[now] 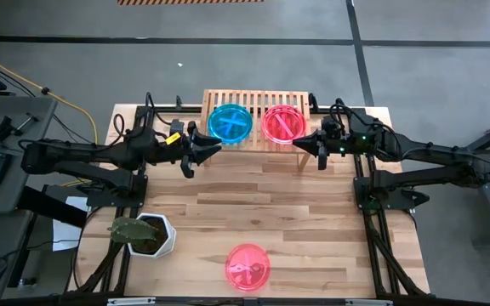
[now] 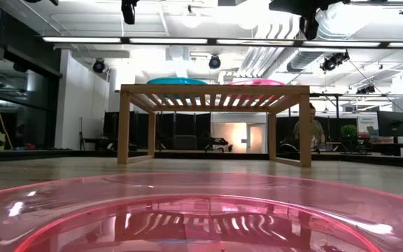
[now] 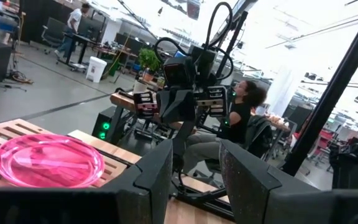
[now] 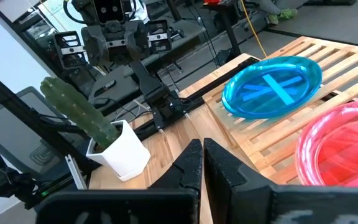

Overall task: Place and stack plates onto a shelf
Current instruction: Stack the pink plate on the pink plate, then return to Home Position

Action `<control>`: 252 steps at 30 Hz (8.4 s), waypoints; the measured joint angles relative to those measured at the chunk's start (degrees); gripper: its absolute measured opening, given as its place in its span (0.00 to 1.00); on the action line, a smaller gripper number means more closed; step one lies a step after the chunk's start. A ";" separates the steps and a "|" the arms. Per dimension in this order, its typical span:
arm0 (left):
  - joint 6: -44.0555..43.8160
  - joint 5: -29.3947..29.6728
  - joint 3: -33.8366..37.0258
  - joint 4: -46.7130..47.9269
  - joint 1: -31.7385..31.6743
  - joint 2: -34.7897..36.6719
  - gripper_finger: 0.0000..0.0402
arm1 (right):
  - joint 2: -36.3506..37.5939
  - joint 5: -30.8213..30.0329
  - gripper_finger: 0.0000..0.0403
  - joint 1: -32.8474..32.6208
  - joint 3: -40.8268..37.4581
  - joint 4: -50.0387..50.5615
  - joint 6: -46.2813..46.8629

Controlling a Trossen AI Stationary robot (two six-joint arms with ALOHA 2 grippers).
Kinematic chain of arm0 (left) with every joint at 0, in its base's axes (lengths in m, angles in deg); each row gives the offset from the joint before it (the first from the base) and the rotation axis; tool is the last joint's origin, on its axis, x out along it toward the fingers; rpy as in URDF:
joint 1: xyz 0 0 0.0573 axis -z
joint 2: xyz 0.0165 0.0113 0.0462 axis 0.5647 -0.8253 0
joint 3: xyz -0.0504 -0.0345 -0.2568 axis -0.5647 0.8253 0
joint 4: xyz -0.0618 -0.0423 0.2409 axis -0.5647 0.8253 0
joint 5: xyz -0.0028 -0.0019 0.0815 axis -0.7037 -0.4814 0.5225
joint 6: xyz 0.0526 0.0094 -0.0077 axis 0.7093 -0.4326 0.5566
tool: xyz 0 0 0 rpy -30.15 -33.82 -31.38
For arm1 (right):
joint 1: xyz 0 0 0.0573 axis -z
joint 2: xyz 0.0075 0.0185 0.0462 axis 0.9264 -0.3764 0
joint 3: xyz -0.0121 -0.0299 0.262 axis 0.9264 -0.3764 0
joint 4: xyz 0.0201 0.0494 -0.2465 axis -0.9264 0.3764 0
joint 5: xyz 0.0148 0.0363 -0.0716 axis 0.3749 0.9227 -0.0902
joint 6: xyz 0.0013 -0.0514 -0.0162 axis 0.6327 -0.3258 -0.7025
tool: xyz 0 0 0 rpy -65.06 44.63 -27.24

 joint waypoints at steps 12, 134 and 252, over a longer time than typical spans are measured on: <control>-0.07 -0.02 0.00 0.01 -0.02 -0.04 0.30 | -4.32 4.98 0.25 -2.23 0.00 0.41 10.51; 1.42 4.20 0.00 -0.48 -0.02 0.42 0.30 | -3.43 -16.80 0.00 17.07 2.84 20.65 22.63; -3.29 -5.16 37.96 15.51 1.92 55.65 0.00 | 2.32 13.11 0.00 -0.81 2.86 2.23 -6.04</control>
